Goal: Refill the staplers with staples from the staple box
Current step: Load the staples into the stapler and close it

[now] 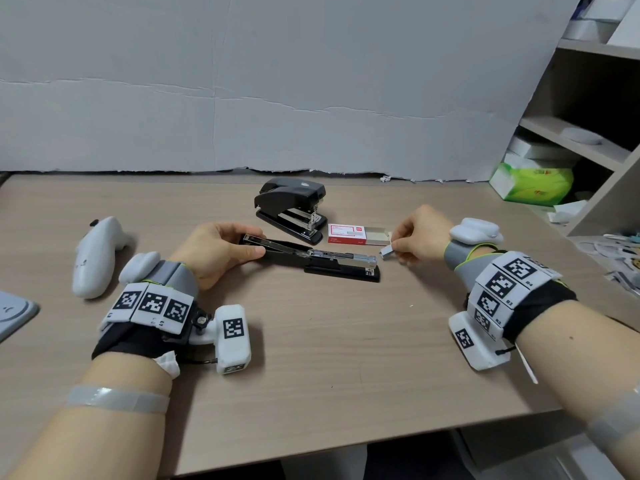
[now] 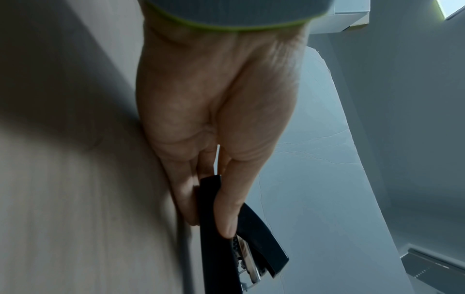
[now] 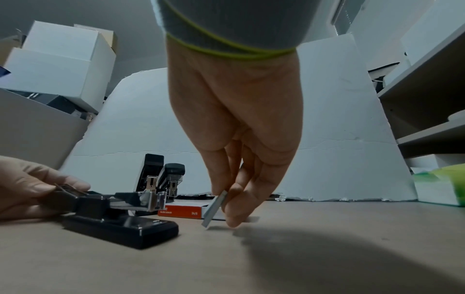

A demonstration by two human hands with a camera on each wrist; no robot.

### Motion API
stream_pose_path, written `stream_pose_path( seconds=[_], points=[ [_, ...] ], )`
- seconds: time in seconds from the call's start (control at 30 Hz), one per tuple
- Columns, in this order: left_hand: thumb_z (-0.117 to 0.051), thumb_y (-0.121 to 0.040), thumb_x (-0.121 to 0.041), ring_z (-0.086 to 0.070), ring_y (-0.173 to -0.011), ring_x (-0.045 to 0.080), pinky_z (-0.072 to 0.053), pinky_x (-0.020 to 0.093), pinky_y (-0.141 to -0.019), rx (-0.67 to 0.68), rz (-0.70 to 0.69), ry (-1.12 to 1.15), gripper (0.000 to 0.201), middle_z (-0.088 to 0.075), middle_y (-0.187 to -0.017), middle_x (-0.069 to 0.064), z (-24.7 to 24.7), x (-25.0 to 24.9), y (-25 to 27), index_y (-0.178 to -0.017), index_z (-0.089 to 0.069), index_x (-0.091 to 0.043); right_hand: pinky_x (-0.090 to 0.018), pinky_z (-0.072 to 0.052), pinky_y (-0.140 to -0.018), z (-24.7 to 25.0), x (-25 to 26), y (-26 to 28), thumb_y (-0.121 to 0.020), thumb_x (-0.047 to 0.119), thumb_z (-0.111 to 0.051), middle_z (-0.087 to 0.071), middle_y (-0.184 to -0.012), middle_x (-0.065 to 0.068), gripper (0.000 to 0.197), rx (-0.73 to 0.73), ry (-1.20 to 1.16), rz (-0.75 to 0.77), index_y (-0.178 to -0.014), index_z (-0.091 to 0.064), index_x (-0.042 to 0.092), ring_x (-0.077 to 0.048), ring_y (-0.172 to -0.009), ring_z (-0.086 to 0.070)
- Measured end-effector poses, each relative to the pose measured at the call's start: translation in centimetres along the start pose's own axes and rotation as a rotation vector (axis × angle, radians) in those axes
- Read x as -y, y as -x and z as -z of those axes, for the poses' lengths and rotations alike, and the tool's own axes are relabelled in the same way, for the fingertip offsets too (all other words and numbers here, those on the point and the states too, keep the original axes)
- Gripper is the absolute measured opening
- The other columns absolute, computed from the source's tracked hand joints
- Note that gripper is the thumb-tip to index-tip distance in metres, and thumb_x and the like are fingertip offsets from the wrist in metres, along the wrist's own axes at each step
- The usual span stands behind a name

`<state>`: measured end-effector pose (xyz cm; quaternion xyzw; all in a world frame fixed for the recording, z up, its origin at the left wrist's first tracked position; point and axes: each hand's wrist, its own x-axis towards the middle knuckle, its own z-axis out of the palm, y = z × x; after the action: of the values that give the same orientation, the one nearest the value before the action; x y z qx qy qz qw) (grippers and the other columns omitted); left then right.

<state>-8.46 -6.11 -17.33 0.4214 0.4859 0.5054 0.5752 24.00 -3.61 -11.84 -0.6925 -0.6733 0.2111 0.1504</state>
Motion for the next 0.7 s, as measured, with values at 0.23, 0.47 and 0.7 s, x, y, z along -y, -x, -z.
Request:
stream_pose_path(
  seconds=[0.23,0.47,0.7],
  points=[
    [-0.061,-0.078,0.020,-0.072,-0.069,0.015,-0.060,0.025,-0.076,-0.010,-0.003,-0.005,0.026,-0.067,-0.095,0.015,-0.1,0.0,0.1,-0.093,-0.064,0.000,-0.033,-0.061,-0.066,0.2,0.1,-0.2,-0.073,0.000,-0.066,-0.073,-0.060,-0.007,0.011,-0.059,0.073,-0.029,-0.070,-0.071,0.010,-0.025,-0.063,-0.074],
    [-0.060,-0.078,0.020,-0.072,-0.068,0.015,-0.060,0.024,-0.075,-0.006,0.001,0.000,0.026,-0.066,-0.095,0.015,0.0,-0.1,0.1,-0.092,-0.064,-0.001,-0.041,-0.060,-0.075,0.5,0.3,0.0,-0.077,0.008,-0.070,-0.075,-0.077,-0.010,0.017,-0.141,0.074,0.011,-0.064,-0.066,0.019,-0.029,-0.069,-0.072],
    [-0.061,-0.079,0.020,-0.072,-0.069,0.015,-0.060,0.024,-0.075,-0.005,0.006,-0.005,0.026,-0.067,-0.095,0.015,-0.1,-0.1,0.1,-0.093,-0.064,-0.001,-0.038,-0.061,-0.069,0.4,2.4,1.1,-0.082,0.003,-0.059,-0.073,-0.075,-0.011,0.020,-0.088,-0.221,0.120,-0.094,-0.071,0.014,-0.024,-0.062,-0.066]
  ],
)
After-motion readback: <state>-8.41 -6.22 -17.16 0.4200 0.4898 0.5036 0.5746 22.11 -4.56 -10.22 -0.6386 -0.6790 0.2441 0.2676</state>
